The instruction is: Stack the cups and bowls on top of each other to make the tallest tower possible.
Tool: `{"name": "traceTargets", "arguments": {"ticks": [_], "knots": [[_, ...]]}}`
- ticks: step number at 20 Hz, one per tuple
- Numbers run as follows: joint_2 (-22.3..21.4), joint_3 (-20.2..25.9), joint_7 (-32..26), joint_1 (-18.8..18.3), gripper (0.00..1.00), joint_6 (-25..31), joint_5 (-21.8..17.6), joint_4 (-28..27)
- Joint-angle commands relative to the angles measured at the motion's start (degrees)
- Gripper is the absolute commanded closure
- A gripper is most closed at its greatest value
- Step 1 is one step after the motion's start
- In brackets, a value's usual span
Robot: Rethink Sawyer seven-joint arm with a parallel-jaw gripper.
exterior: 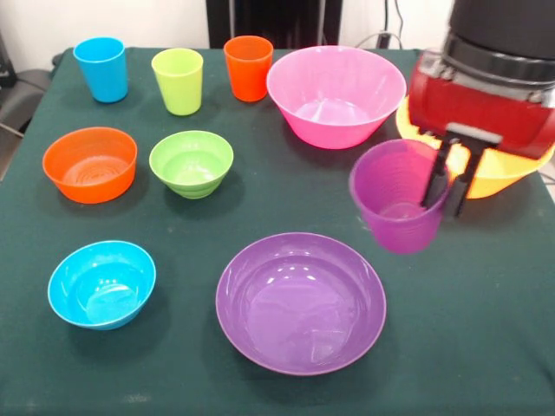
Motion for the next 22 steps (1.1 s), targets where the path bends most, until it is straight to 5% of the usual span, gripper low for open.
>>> {"name": "traceTargets", "arguments": {"ticks": [1,22], "knots": [[4.66,7.14,-8.68,-3.21,1.00,-0.23,-5.44,-0.95],[6.42,12.59,-12.04,-7.73,1.00,-7.94,-11.94,0.17]]}}
